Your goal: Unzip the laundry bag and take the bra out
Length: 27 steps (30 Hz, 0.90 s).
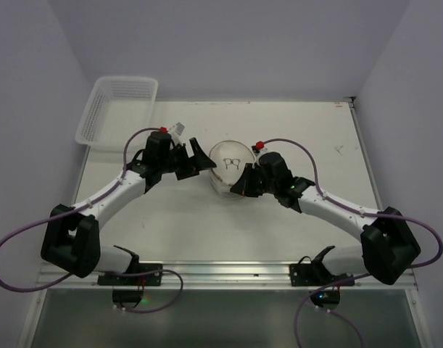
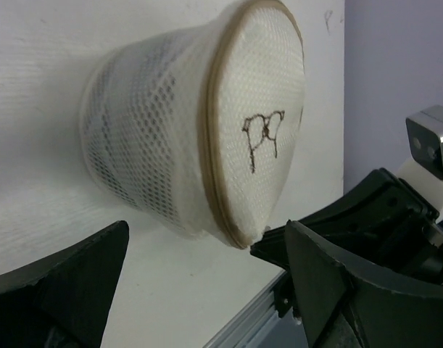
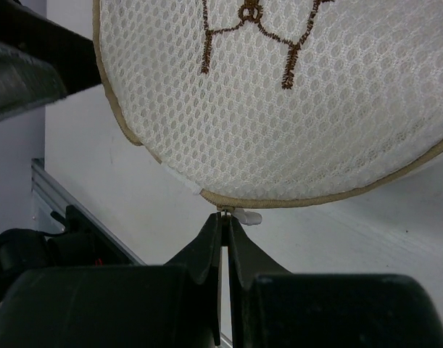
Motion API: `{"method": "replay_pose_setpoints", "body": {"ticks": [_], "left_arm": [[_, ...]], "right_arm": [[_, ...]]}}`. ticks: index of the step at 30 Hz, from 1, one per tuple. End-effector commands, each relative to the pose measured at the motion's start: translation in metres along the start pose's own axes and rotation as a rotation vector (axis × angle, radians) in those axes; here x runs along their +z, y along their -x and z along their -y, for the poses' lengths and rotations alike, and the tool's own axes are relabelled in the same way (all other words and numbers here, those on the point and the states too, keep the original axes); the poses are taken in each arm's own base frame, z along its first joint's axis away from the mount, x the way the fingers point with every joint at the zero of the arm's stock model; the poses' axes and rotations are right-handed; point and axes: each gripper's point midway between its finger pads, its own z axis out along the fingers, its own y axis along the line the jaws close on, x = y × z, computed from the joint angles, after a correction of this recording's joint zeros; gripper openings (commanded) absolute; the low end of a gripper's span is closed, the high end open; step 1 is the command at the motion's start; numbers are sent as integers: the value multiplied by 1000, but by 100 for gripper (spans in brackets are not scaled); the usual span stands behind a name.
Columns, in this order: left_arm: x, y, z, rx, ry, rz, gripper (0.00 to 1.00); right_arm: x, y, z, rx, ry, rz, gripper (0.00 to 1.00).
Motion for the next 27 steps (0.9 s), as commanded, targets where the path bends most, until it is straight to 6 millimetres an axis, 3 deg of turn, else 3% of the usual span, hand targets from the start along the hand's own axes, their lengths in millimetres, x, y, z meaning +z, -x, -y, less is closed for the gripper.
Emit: {"method": "replay_pose_setpoints", "body": {"ticks": [1,3,6,9,10,12,13,21,27], "left_arm": [[10,-16,30,-33,-92,0,91],[17,-18,42,-19,-119,12,86],[28,-20,45,-15,-108,16,75],[36,-20,38,-17,-79,18,55],[39,-20,33,-18,-61,25,39],[39,-19,29,-16,-42,35,18],[39,-15,27,-7,-29,52,2],[28,-3,6,79,75,75,0],[22,4,4,132,49,57,0]], "right_arm": [[2,17,-18,-2,40,57,0],[3,16,-16,-6,36,52,0],[4,12,-15,-6,37,40,0],[4,15,-19,-15,47,39,0],[3,16,-19,-19,46,38,0],[1,18,-18,-42,22,36,0],[-2,18,-18,-50,19,33,0],[-21,18,20,-101,-87,13,0],[-31,21,48,-78,-106,-4,0]]}}
